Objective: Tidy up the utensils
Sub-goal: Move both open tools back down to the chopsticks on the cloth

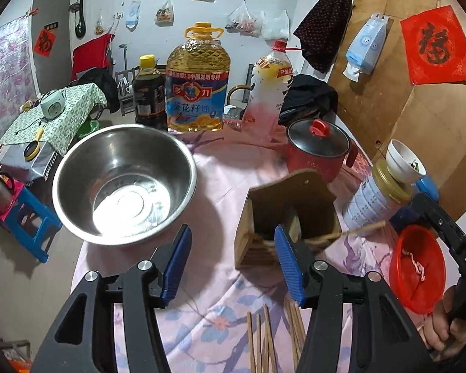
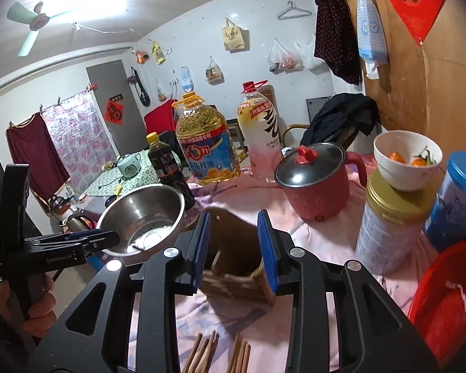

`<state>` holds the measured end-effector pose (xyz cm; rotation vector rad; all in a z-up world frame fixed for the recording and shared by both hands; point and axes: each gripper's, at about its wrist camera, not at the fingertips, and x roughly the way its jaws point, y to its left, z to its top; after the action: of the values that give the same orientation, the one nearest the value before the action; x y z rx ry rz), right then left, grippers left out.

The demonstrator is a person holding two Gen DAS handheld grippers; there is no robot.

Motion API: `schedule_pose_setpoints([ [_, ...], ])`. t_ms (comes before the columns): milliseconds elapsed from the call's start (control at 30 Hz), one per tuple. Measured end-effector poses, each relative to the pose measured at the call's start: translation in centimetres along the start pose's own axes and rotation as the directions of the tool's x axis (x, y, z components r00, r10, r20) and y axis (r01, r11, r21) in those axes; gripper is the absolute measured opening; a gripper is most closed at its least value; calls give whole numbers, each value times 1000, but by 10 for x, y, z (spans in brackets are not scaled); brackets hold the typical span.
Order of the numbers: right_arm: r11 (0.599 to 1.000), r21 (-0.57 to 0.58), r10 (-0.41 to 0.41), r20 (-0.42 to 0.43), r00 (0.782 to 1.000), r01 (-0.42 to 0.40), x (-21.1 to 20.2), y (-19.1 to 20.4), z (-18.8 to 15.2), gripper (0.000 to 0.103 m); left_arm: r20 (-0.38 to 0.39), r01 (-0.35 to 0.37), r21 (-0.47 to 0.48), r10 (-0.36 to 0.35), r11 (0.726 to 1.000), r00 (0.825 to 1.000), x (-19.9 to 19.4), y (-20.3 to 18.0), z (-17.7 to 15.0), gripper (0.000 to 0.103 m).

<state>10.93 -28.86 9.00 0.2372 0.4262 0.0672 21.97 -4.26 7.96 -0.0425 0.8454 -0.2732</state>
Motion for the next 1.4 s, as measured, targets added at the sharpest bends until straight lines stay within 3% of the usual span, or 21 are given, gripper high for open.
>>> schedule_pose_setpoints([
  [367, 999, 28, -25, -50, 998, 27, -29, 16, -46, 41, -109, -26, 37, 30, 999, 994, 0, 15, -64, 59],
  [567, 996, 48, -69, -133, 989, 76, -39, 23, -94, 41, -237, -14, 96, 37, 995, 971, 22, 24, -121, 59],
  [733, 987, 73, -121, -221, 968, 141, -50, 27, -143, 41, -309, 24, 135, 19, 991, 951, 33, 28, -157, 59],
  [1000, 959, 137, -183, -377, 908, 250, -67, 34, -213, 41, -405, 154, 170, -73, 973, 911, 50, 22, -205, 59],
  [1100, 961, 140, -162, -411, 897, 238, -72, 39, -224, 41, -417, 187, 180, -97, 966, 904, 51, 16, -221, 59],
  [1200, 976, 62, -167, -415, 894, 211, -74, 46, -222, 41, -406, 174, 177, -89, 969, 909, 50, 11, -234, 59],
  [1300, 983, -9, -175, -385, 906, 186, -80, 48, -207, 42, -416, 153, 120, -90, 981, 905, 53, 12, -243, 59],
  [1400, 983, -32, -178, -359, 916, 179, -90, 46, -201, 50, -425, 144, 92, -92, 985, 900, 55, 9, -252, 59],
])
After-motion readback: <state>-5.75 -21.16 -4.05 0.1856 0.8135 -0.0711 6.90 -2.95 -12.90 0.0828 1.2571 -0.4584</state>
